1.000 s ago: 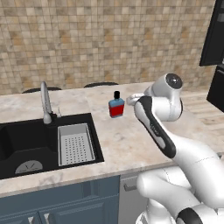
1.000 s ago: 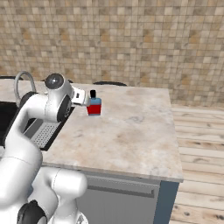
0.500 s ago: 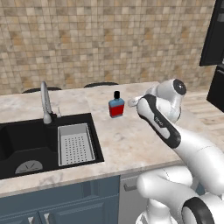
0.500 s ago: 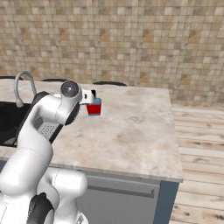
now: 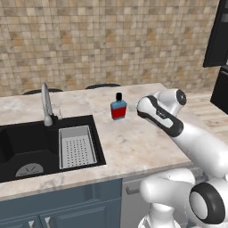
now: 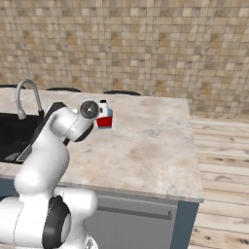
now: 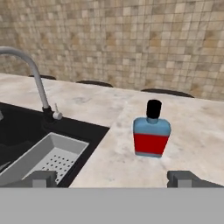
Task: Place the beer and liquor on the top shelf of the fridge to keep them out of children's reach, and place the tangerine on lower shelves for easy access.
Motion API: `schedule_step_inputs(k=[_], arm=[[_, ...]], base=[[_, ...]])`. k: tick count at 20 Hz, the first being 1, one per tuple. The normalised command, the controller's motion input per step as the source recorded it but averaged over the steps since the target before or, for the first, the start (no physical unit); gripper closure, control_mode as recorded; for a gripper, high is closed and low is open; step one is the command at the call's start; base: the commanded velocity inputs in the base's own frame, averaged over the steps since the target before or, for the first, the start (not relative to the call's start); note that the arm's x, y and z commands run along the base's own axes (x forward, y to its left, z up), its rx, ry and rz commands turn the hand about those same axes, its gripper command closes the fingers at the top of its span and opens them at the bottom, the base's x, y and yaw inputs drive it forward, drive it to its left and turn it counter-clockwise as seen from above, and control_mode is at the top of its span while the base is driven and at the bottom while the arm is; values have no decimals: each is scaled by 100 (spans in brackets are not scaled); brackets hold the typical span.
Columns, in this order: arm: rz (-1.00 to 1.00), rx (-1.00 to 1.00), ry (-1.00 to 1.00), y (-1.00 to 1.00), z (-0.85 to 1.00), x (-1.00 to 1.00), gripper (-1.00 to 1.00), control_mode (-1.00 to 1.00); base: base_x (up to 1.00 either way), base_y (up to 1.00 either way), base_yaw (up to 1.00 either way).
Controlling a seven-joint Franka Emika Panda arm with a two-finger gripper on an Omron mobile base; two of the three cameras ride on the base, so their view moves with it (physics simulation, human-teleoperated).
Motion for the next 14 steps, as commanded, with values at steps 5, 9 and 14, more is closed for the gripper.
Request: schedule_step_inputs(k=[5, 9, 14], arm=[[6, 0, 0, 0, 0, 42, -100, -100], [9, 0, 0, -4, 0, 37, -100, -100], [10, 0, -3, 0, 0, 26, -100, -100]], base=[[0, 0, 0], [0, 0, 0], [0, 0, 0]])
